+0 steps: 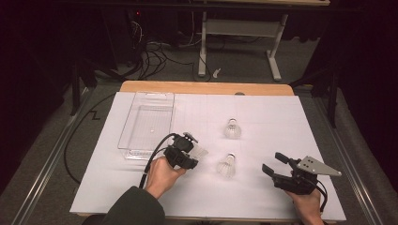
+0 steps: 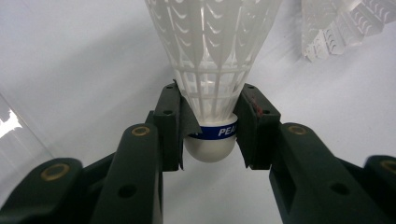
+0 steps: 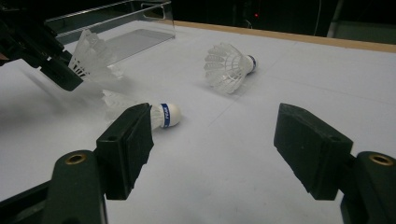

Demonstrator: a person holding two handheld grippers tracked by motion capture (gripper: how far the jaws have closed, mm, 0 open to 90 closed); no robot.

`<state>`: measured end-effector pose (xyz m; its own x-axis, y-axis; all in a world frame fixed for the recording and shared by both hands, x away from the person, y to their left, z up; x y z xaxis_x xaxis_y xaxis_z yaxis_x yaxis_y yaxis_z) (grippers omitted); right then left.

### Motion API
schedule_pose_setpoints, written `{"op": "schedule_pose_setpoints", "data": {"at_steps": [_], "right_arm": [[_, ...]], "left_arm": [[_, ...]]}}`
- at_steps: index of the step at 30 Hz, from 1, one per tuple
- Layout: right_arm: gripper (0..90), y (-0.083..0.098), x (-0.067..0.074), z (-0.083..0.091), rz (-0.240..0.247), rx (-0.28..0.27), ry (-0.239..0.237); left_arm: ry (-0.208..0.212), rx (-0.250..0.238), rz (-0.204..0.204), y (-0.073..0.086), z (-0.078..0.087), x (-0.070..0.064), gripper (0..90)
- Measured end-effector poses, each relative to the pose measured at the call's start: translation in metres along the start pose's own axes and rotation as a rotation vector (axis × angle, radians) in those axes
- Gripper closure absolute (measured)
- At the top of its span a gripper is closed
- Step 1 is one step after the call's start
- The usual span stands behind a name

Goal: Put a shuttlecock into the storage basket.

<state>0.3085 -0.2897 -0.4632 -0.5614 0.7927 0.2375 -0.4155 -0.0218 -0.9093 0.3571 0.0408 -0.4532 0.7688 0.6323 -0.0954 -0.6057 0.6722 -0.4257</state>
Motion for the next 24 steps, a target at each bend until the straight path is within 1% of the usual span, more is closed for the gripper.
{"op": "schedule_pose_setpoints", "data": {"at_steps": [8, 10, 13, 16, 21, 24], "right_arm": [[28.4, 0.000, 0.000, 0.000, 0.000, 0.001, 0.003], [28.4, 0.000, 0.000, 0.000, -0.001, 0.000, 0.004], [28.2, 0.000, 0.000, 0.000, 0.002, -0.001, 0.007], [28.1, 0.000, 0.000, 0.000, 0.000, -0.001, 0.004], [28.0, 0.000, 0.000, 0.000, 0.001, -0.002, 0.005], [28.0, 0.000, 0.000, 0.000, 0.003, -0.002, 0.007]], "left_arm": [[0.011, -0.025, 0.002, -0.001, 0.005, 0.001, 65.3], [0.009, -0.030, -0.004, 0.000, 0.007, 0.002, 65.4], [0.012, -0.043, 0.003, 0.001, 0.011, 0.003, 65.4], [0.008, -0.050, 0.008, 0.001, 0.014, 0.004, 65.3], [0.001, -0.071, 0.002, 0.000, 0.021, 0.003, 65.4], [-0.002, -0.078, 0.007, 0.001, 0.023, 0.005, 65.4]]}}
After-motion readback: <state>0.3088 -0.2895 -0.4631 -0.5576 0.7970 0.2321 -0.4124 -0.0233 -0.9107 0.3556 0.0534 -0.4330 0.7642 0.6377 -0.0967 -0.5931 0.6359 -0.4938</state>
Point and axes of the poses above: each handheld gripper's, and its own axes: z roughly backward along the jaws, y roughly out of its underside, x roughly to its left, the point moved 4 cm from there along -z, roughly forward along the jaws, and after that the axes turned 10 degrees about -z, right-handed, at the moved point
